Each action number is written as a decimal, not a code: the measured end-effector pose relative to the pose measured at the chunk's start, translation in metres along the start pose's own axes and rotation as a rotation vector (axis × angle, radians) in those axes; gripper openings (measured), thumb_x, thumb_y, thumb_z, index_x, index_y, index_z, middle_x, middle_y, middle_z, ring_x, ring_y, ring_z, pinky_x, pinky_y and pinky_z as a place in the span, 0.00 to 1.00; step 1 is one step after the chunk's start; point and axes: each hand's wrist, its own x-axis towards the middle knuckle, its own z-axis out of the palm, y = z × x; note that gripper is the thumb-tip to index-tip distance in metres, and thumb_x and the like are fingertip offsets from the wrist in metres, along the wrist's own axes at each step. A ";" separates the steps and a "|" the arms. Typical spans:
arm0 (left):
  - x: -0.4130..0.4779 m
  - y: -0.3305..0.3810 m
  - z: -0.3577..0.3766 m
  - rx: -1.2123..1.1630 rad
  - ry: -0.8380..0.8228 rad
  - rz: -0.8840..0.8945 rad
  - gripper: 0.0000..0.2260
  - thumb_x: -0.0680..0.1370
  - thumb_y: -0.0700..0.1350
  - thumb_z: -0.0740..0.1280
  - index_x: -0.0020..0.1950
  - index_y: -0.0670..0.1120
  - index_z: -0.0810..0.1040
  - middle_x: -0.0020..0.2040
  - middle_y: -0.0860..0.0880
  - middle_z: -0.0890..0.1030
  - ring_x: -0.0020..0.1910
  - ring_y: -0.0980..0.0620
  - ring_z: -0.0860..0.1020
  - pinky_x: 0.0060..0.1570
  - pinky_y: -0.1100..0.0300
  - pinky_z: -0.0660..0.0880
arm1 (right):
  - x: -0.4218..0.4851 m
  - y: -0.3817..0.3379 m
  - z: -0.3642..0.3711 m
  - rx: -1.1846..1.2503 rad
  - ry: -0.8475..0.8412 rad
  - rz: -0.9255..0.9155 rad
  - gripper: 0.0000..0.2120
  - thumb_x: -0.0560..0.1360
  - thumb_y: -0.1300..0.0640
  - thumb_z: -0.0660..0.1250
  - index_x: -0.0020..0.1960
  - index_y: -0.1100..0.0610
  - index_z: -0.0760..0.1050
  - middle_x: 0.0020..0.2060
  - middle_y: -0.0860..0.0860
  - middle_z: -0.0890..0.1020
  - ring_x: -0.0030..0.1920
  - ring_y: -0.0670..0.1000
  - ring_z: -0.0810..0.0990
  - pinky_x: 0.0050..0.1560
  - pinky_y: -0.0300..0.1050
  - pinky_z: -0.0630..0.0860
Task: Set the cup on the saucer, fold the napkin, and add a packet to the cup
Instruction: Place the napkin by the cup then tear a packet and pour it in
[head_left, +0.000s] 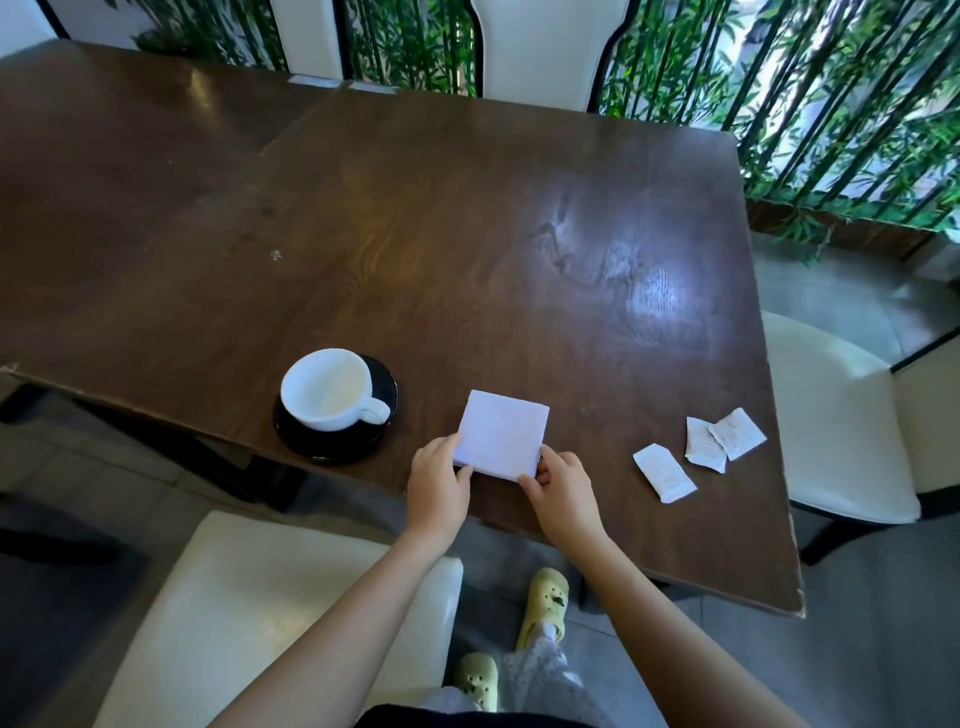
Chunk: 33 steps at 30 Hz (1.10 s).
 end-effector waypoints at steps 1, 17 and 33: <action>-0.001 0.001 0.000 -0.003 0.006 0.002 0.19 0.76 0.39 0.67 0.66 0.43 0.72 0.64 0.45 0.76 0.64 0.47 0.72 0.62 0.56 0.70 | 0.001 0.000 0.000 -0.008 0.001 -0.001 0.12 0.78 0.54 0.63 0.59 0.57 0.72 0.52 0.54 0.74 0.43 0.47 0.72 0.45 0.36 0.68; -0.006 0.011 -0.008 0.044 0.002 0.036 0.18 0.76 0.41 0.66 0.66 0.43 0.71 0.65 0.45 0.75 0.64 0.47 0.72 0.64 0.55 0.70 | 0.000 0.001 -0.005 0.026 0.013 0.034 0.20 0.78 0.53 0.63 0.68 0.56 0.67 0.60 0.55 0.73 0.51 0.48 0.75 0.54 0.38 0.72; 0.016 0.131 0.087 0.154 -0.521 0.281 0.19 0.77 0.44 0.63 0.68 0.43 0.69 0.62 0.43 0.76 0.62 0.45 0.73 0.61 0.53 0.70 | -0.008 0.094 -0.100 -0.132 0.335 0.371 0.13 0.75 0.58 0.63 0.56 0.63 0.75 0.53 0.60 0.77 0.55 0.59 0.74 0.48 0.47 0.71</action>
